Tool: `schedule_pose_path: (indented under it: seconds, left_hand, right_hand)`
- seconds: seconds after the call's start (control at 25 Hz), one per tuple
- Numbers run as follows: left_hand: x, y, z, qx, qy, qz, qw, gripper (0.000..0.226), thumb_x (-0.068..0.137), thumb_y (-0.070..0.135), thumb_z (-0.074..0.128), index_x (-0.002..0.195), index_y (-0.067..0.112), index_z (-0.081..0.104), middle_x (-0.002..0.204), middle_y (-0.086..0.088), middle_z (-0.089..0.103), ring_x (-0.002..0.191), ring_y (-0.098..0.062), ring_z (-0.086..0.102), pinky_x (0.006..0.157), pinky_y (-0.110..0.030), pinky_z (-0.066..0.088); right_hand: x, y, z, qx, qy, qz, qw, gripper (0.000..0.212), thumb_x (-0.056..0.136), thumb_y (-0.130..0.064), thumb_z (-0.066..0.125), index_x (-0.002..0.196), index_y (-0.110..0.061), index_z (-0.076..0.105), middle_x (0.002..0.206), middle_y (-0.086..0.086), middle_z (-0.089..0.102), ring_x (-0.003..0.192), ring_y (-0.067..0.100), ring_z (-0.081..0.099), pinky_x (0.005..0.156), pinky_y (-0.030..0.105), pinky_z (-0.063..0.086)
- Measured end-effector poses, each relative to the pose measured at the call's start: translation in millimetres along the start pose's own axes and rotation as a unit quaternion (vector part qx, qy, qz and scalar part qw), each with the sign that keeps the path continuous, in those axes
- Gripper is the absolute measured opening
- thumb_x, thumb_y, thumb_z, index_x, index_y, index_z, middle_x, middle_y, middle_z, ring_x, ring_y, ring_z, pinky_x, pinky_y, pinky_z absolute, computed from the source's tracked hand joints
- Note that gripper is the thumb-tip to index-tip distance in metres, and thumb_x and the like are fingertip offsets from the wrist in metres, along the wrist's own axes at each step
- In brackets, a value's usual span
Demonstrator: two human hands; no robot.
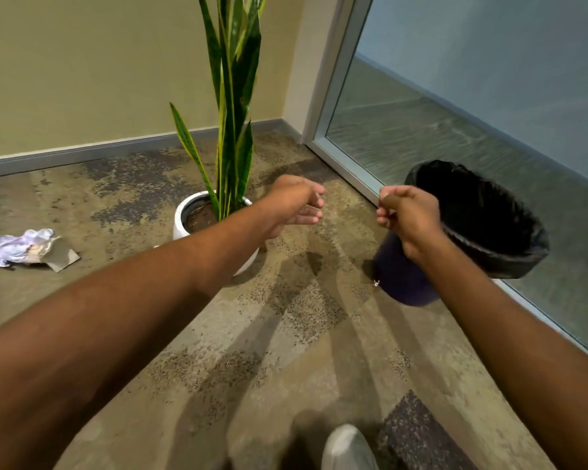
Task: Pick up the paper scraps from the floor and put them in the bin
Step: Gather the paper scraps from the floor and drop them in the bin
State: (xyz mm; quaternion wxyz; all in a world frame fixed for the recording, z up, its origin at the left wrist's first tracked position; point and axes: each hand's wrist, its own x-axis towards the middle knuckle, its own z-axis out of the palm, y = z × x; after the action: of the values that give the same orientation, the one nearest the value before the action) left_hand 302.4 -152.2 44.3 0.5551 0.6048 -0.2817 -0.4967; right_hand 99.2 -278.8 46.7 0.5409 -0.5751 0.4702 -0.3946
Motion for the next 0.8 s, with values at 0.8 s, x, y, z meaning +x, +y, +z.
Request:
schedule_pose_path:
  seconds: [0.8]
  left_hand:
    - [12.9,-129.4,-16.9,0.057,-0.070,-0.058,0.994,0.025,0.097,0.004,0.070,0.119,0.015,0.073,0.106,-0.011,0.082,0.100,-0.031,0.080,0.085,-0.038,0.067]
  right_hand:
    - [-15.6,212.1,-7.8,0.166,0.289,0.232,0.914,0.032,0.099,-0.001,0.075,0.124,0.015,0.064,0.114,0.032,0.074,0.097,0.041,0.079,0.090,0.046,0.066]
